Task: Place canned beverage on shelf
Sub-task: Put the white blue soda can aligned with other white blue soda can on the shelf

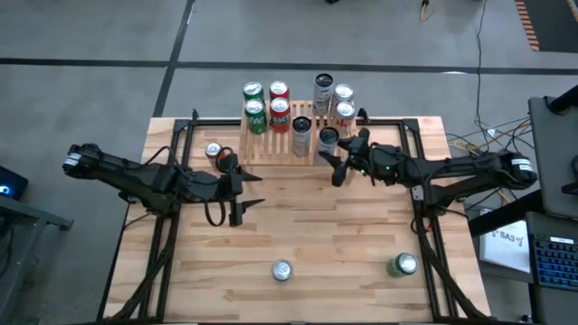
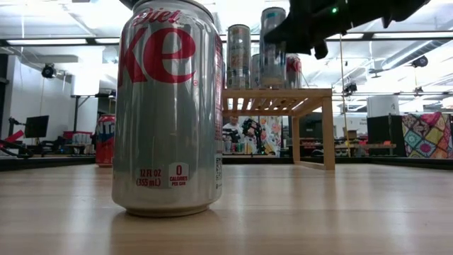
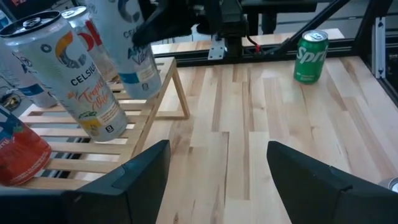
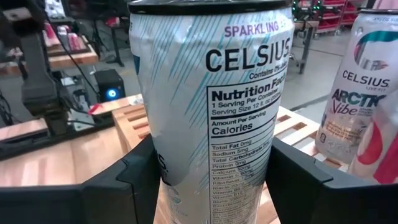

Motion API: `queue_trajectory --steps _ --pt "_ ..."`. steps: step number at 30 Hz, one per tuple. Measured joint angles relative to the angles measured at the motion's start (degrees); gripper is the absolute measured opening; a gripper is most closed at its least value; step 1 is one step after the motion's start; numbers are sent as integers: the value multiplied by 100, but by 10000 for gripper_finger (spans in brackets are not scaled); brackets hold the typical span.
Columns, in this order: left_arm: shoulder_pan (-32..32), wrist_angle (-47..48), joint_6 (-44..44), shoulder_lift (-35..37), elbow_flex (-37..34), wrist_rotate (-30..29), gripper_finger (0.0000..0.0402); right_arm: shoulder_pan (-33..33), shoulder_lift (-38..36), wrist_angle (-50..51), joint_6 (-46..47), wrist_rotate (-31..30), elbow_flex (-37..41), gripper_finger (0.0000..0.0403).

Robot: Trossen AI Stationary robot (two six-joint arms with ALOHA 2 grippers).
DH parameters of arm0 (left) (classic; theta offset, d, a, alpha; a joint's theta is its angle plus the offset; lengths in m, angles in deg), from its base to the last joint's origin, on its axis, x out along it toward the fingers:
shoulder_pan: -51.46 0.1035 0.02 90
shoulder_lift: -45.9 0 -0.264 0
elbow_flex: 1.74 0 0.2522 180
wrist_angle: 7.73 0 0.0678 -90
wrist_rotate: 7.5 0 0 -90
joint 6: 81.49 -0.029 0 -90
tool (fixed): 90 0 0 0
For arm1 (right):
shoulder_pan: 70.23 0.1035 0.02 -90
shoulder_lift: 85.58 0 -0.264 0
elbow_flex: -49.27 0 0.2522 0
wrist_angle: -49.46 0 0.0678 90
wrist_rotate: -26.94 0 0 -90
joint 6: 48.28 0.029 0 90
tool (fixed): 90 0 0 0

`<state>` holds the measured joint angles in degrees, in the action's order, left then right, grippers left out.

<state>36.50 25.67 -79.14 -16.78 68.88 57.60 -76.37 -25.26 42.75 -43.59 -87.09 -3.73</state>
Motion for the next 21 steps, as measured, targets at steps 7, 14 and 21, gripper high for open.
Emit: queue_trajectory --steps 7,14,21 --pt "0 -5 -17 -2 0 -4 253 -65 294 -10 -95 -28 -194 217" --pt "0 -4 -18 -2 0 -7 253 -86 385 22 -165 -170 -305 222" --pt "0 4 -19 -2 0 -11 253 -103 398 45 -176 -163 -335 224"
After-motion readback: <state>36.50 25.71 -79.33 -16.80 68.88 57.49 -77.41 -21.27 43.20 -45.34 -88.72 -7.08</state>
